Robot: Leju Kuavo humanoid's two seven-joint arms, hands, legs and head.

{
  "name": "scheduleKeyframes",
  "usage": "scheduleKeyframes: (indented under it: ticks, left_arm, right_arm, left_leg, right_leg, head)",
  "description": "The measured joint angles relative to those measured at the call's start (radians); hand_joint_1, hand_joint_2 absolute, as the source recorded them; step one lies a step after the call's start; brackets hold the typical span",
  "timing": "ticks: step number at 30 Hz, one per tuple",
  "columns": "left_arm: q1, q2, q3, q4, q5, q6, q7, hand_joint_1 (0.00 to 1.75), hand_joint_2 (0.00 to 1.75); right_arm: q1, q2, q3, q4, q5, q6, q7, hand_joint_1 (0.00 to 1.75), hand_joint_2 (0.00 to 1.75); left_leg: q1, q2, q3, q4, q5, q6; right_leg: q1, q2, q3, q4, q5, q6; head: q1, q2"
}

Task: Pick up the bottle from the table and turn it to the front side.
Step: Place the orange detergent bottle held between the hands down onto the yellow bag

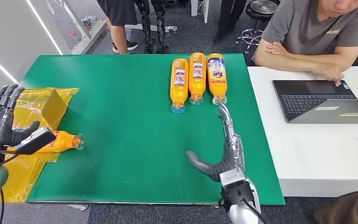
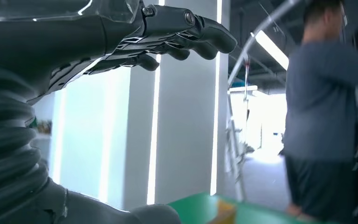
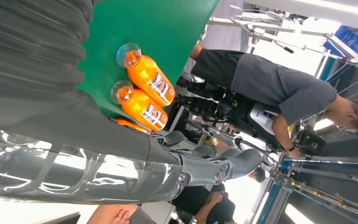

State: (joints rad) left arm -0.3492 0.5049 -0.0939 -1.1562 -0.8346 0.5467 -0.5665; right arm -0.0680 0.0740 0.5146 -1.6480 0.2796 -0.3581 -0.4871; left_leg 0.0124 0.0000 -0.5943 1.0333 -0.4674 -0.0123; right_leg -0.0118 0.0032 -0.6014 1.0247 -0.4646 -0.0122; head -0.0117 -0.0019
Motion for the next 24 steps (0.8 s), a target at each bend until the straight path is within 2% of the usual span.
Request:
scheduleKeyframes:
  ticks: [3, 6, 13, 17, 24]
  left_arm:
    - [-0.019, -0.065, 0.03, -0.045, 0.228, -0.036, -0.06, 0.0, 1.75]
    - [-0.045, -0.151, 0.035, -0.074, 0.43, -0.108, -0.076, 0.0, 1.75]
    - [-0.08, -0.314, 0.007, -0.087, 0.657, -0.166, -0.115, 0.0, 1.75]
    - [-0.094, -0.352, -0.021, -0.092, 0.682, -0.156, -0.114, 0.0, 1.75]
    - [-0.104, -0.37, -0.045, -0.094, 0.697, -0.151, -0.112, 0.0, 1.75]
  right_arm:
    - [-0.002, 0.008, 0.001, 0.01, -0.007, 0.001, -0.003, 0.0, 1.75]
    - [-0.013, 0.017, 0.01, 0.024, -0.014, 0.006, -0.006, 0.0, 1.75]
    - [-0.034, 0.024, 0.034, 0.048, -0.023, 0.024, -0.012, 0.0, 1.75]
    - [-0.036, 0.024, 0.041, 0.053, -0.025, 0.026, -0.012, 0.0, 1.75]
    - [-0.037, 0.024, 0.042, 0.054, -0.028, 0.025, -0.012, 0.0, 1.75]
  left_leg:
    - [0.0, -0.001, 0.0, 0.0, 0.0, 0.0]
    - [-0.001, -0.003, 0.0, 0.0, 0.0, 0.0]
    - [-0.001, -0.003, 0.0, 0.001, 0.0, 0.0]
    - [0.0, -0.001, 0.0, 0.001, 0.0, 0.0]
    - [0.0, -0.001, 0.0, 0.0, 0.0, 0.0]
  right_leg:
    - [0.0, -0.002, 0.001, 0.0, 0.0, 0.0]
    - [0.0, -0.003, 0.001, 0.0, 0.0, 0.0]
    - [-0.001, -0.002, 0.001, 0.0, 0.001, 0.0]
    - [-0.001, -0.001, 0.001, 0.0, 0.001, 0.0]
    - [0.0, -0.001, 0.001, 0.0, 0.001, 0.0]
  head:
    - [0.0, 0.0]
    - [0.0, 0.0]
    - [0.0, 0.0]
    - [0.0, 0.0]
    - [0.0, 0.0]
